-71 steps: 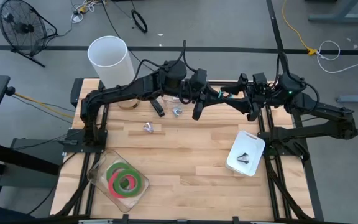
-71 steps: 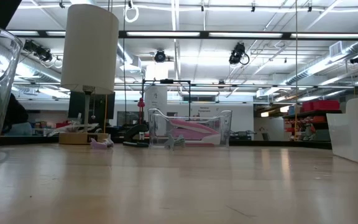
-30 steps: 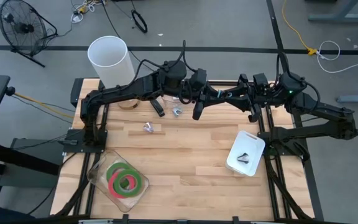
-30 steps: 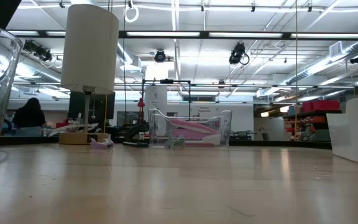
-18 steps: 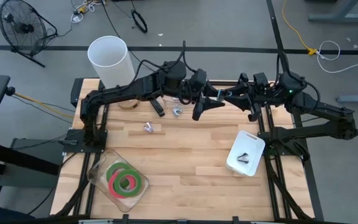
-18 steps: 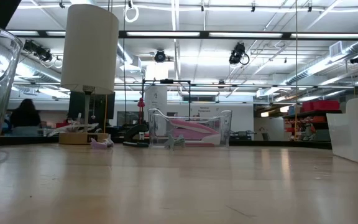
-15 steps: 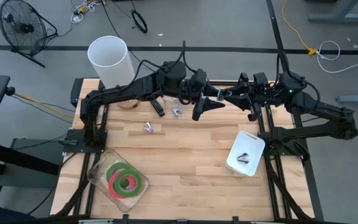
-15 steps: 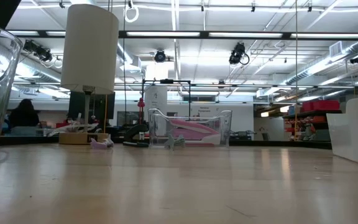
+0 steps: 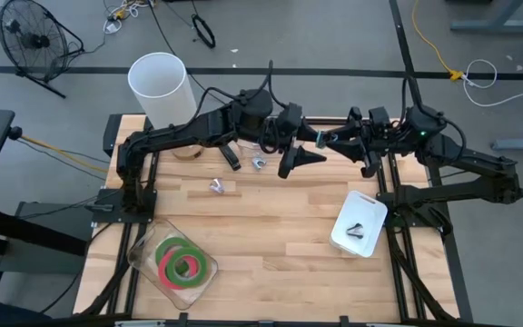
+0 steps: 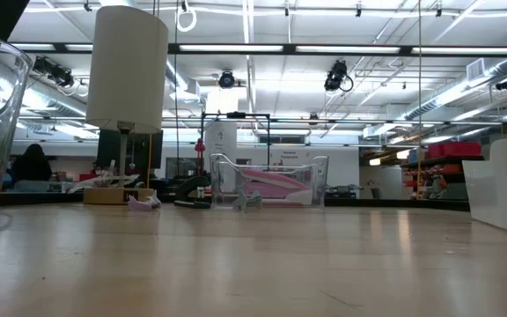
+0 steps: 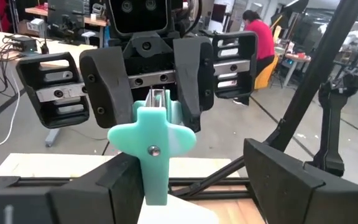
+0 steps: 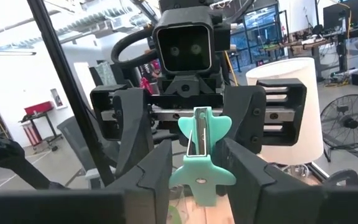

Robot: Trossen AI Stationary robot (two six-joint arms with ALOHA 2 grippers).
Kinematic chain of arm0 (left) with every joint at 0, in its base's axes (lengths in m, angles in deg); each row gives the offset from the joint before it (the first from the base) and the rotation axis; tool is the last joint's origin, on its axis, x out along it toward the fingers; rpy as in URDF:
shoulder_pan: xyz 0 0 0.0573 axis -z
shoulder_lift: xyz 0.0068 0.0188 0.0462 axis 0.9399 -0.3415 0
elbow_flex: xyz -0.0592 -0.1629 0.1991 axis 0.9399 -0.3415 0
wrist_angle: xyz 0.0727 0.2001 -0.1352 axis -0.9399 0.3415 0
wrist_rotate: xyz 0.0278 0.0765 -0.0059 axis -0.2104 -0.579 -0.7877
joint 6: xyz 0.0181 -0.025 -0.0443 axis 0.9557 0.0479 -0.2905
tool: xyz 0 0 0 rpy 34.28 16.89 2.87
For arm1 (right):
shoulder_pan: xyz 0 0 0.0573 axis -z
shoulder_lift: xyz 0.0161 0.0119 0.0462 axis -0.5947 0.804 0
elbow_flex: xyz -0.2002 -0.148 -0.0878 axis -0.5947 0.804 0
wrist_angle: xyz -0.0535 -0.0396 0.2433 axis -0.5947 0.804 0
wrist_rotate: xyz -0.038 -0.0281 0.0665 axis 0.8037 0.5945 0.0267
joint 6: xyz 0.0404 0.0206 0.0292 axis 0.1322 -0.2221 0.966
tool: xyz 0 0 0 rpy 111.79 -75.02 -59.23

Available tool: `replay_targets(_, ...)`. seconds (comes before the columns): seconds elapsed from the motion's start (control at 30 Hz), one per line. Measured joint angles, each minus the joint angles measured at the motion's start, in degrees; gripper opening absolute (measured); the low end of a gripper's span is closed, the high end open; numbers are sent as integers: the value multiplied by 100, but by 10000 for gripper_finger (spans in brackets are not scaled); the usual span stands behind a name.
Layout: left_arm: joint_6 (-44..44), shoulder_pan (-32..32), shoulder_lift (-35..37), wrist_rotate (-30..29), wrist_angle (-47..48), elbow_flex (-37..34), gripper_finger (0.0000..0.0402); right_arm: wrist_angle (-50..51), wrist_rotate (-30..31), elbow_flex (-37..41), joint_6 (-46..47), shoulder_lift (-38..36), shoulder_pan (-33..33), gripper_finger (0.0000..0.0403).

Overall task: Pick and place Stapler, Stapler remover, tape
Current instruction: Put the light blue staple remover into the white bin

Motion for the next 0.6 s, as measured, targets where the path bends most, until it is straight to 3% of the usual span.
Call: replay_targets(0.6,257,-46,-8,-150,1301,-8,261,-75,-79,0,-43,-71,-7,118)
